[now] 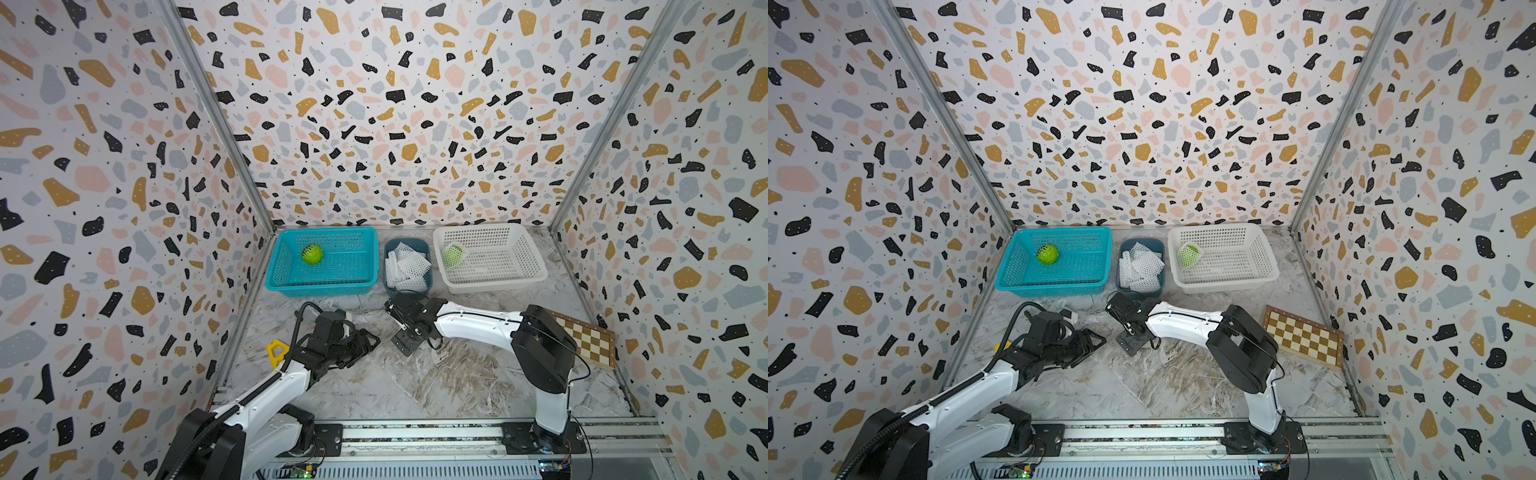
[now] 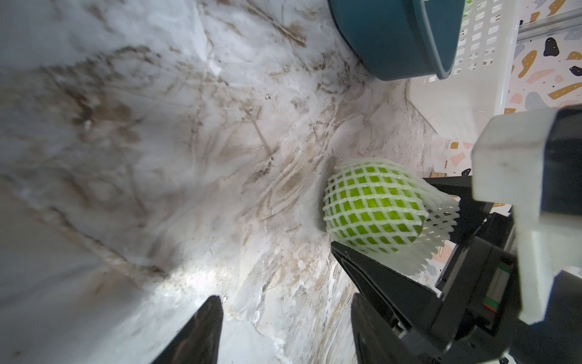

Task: Sleeve custard apples in foam nets
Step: Pick up the custard apple from the center of the board.

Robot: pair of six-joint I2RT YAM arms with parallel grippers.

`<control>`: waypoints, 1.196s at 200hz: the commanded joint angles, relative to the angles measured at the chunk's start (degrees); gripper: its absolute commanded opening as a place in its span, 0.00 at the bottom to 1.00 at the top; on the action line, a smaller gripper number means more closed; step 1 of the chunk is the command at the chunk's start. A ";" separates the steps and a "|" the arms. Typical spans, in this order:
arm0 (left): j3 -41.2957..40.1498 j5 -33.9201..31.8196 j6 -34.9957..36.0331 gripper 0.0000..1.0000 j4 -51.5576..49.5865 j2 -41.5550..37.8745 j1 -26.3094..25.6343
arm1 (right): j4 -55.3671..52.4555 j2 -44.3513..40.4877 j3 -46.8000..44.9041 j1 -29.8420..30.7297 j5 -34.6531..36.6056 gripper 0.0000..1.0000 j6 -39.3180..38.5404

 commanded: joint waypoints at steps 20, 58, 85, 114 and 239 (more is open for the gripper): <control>0.32 0.21 -0.18 0.64 0.71 0.00 0.20 | 0.31 -0.46 -1.39 -1.02 -2.00 0.87 -0.09; 0.36 0.12 -0.29 0.64 0.72 0.08 0.20 | 1.50 -0.83 -2.69 -2.13 -3.58 0.84 -0.18; 0.24 0.11 -0.36 0.64 0.89 0.22 0.18 | 2.57 -1.14 -3.91 -2.54 -5.10 0.84 -0.15; 0.14 0.14 -0.46 0.64 0.89 0.08 0.16 | 3.31 -1.52 -4.98 -3.03 -5.67 0.84 0.33; 9.27 1.74 4.81 0.64 -9.32 -6.04 0.24 | 26.94 -30.50 -23.01 -10.76 -27.38 0.84 -2.45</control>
